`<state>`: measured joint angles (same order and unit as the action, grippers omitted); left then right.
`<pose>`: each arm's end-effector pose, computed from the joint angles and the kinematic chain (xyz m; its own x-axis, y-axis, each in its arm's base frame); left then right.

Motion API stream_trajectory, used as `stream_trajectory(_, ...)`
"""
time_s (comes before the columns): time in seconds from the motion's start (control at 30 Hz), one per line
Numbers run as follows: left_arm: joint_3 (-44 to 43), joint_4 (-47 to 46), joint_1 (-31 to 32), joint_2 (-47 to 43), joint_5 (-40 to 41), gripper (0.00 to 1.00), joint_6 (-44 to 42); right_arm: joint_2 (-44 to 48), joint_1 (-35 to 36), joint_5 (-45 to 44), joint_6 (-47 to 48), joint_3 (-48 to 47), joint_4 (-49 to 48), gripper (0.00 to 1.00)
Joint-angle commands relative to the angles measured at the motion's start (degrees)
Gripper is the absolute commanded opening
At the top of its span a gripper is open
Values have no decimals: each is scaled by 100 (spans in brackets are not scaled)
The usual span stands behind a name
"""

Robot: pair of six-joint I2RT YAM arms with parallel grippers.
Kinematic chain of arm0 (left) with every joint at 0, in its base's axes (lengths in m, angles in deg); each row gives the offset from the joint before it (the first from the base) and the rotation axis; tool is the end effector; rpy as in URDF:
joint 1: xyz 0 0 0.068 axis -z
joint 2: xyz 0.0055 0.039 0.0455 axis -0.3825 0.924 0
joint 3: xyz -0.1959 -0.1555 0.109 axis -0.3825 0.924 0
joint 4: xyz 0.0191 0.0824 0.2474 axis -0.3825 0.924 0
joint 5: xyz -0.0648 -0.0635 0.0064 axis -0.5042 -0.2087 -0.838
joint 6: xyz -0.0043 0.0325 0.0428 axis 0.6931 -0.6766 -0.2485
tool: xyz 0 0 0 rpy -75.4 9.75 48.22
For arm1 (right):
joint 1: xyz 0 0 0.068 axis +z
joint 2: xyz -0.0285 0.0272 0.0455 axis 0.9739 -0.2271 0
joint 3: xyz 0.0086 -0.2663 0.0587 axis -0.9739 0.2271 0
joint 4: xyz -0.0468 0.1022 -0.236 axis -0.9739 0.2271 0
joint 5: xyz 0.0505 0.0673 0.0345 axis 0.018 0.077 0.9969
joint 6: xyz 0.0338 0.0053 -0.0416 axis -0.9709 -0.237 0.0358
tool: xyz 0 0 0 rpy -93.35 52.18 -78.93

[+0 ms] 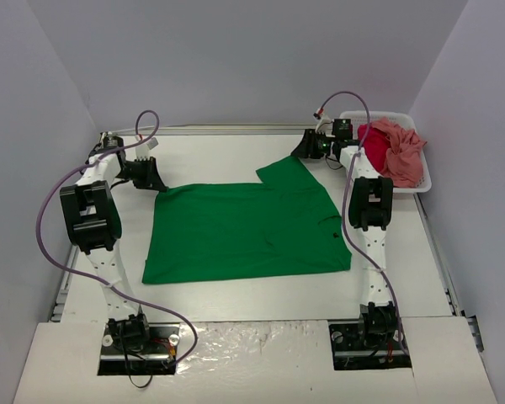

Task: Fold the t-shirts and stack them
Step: Grap the side of the flattened tshirt furthest away from the robot with both arms

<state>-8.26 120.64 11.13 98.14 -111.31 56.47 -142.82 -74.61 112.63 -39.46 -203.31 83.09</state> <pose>0.4493 0.0632 0.2001 -0.8082 -0.0044 -0.5889 0.3949 0.7379 -0.5474 0.5947 0.0506 0.1391 -0.5236 0.0442 -0.8508 -0.6532 0.6202 0.4342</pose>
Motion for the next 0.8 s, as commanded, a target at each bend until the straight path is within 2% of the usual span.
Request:
stream_trajectory(0.0,0,66,-69,-431,-187,2,-136,-114,125,-427,371,102,1034,40)
stream_trajectory(0.2,35,22,-95,-422,-257,2,-127,-132,292,-647,793,-127,1604,39)
stream_trajectory(0.53,44,-14,-121,-360,-380,2,-101,-62,380,-884,925,-74,1755,35)
stream_trajectory(0.77,70,-31,-130,-299,-407,2,-109,-79,380,-1121,987,-153,1755,19)
